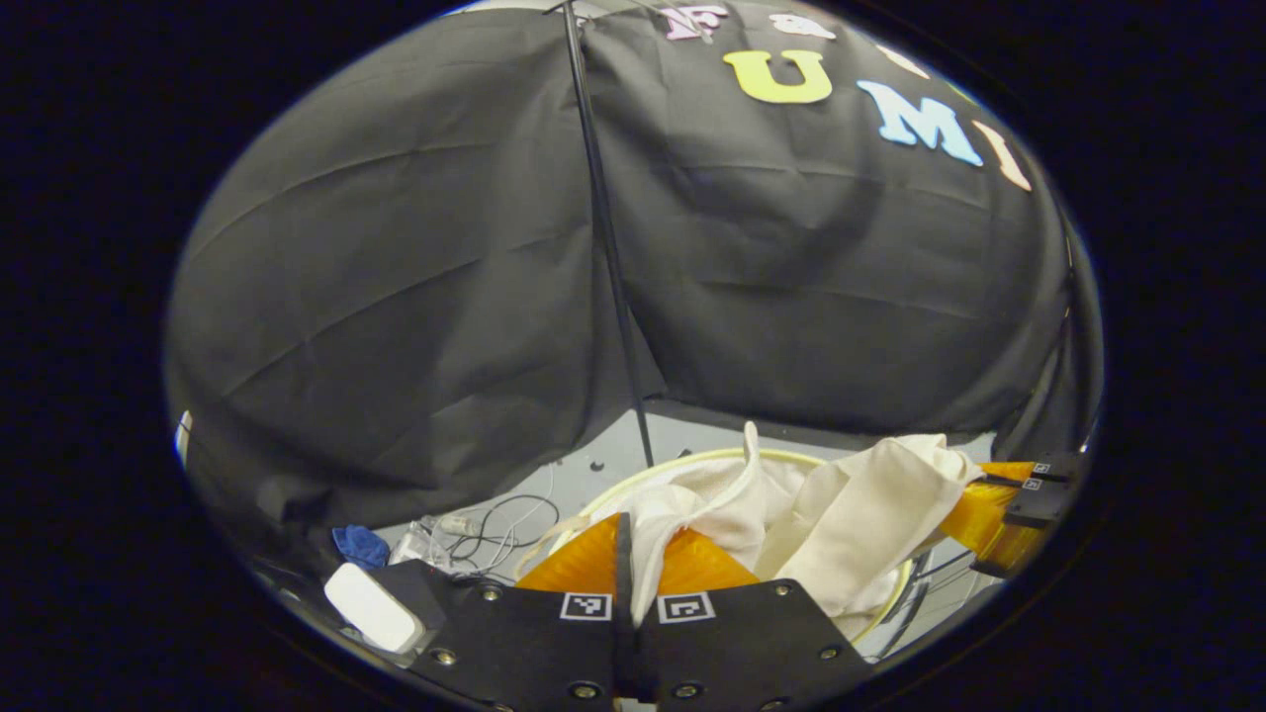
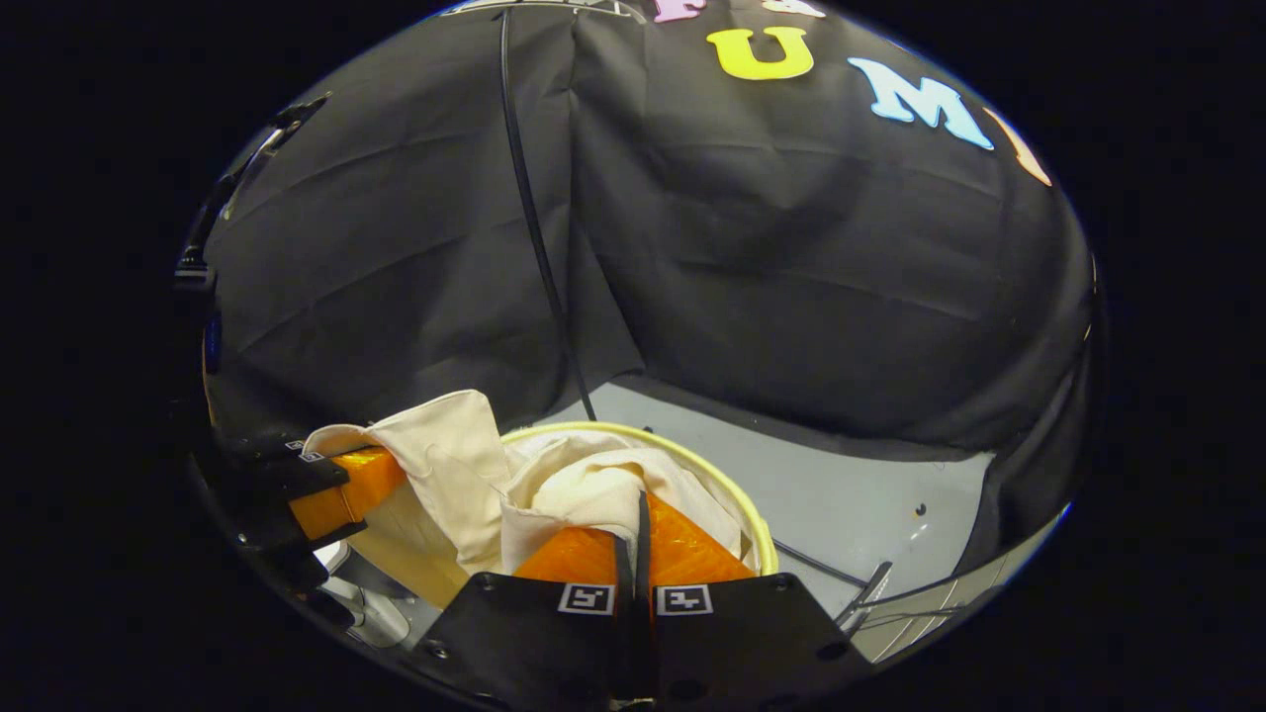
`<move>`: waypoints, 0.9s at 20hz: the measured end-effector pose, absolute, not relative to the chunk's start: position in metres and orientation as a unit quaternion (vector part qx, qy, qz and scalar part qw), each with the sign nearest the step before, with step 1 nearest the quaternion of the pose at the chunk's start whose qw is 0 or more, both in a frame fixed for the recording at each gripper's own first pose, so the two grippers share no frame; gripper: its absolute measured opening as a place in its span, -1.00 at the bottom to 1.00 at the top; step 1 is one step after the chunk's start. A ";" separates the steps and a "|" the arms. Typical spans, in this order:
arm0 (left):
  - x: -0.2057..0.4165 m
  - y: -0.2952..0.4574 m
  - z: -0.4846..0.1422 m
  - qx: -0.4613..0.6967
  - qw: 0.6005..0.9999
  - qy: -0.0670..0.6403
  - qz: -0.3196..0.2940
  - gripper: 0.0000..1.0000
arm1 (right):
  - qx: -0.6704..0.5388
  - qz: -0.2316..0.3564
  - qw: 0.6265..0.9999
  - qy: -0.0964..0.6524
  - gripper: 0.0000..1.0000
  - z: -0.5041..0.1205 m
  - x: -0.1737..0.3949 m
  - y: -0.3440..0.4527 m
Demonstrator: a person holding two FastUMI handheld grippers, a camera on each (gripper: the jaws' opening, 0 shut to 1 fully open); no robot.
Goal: Grasp the clothes on the hanger with both hands and then place them into the laundry hamper below.
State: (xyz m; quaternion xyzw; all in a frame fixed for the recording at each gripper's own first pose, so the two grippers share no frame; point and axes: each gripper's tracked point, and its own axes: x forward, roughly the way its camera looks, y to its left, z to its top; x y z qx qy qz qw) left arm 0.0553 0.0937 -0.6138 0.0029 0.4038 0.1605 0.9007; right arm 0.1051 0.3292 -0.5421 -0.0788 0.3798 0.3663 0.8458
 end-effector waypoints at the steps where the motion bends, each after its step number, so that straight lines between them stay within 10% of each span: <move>1: 0.052 0.095 -0.620 0.006 0.894 0.417 0.161 -0.95 | -0.085 0.363 0.843 0.388 -0.96 -0.548 0.103 0.328; 8: 0.028 0.090 -0.621 -0.002 0.879 0.454 0.143 -0.77 | -0.100 0.342 0.834 0.421 -0.55 -0.551 0.092 0.314; 11: 0.024 0.089 -0.617 -0.007 0.882 0.451 0.139 0.28 | -0.098 0.349 0.837 0.411 -0.43 -0.536 0.084 0.318; 15: 0.029 0.090 -0.600 0.008 0.889 0.436 0.137 0.85 | -0.091 0.343 0.844 0.402 0.89 -0.524 0.085 0.317; 18: 0.032 0.089 -0.583 0.012 0.894 0.426 0.138 0.86 | -0.089 0.336 0.849 0.397 0.94 -0.515 0.088 0.314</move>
